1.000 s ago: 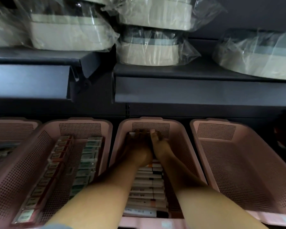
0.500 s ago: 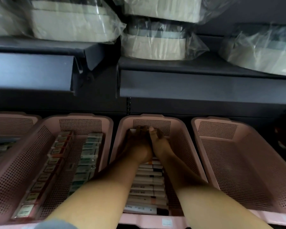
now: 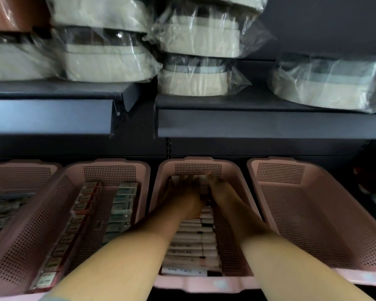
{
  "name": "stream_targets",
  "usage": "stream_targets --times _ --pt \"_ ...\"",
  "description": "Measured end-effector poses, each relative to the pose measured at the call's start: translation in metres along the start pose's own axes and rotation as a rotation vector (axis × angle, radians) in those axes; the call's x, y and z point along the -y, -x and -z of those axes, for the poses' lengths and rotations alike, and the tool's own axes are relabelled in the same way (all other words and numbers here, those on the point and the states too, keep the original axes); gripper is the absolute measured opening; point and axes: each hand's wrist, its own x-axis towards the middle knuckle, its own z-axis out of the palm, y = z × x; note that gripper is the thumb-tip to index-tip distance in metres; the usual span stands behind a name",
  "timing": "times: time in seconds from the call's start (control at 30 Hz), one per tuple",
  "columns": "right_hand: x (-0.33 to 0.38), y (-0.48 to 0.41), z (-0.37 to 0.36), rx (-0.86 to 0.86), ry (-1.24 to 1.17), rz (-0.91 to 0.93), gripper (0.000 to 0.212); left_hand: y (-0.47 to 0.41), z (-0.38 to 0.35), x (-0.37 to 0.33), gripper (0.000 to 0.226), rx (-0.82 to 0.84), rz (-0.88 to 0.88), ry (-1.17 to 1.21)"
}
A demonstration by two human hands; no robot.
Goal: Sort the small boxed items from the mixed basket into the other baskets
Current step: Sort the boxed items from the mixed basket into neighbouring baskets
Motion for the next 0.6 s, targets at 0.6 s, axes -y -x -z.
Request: stream_targets --times 0.6 --pt "-0.002 0.07 -0.008 0.257 0.272 0.142 0.063 0.057 0.003 -0.015 0.063 0.133 -0.027 -0.094"
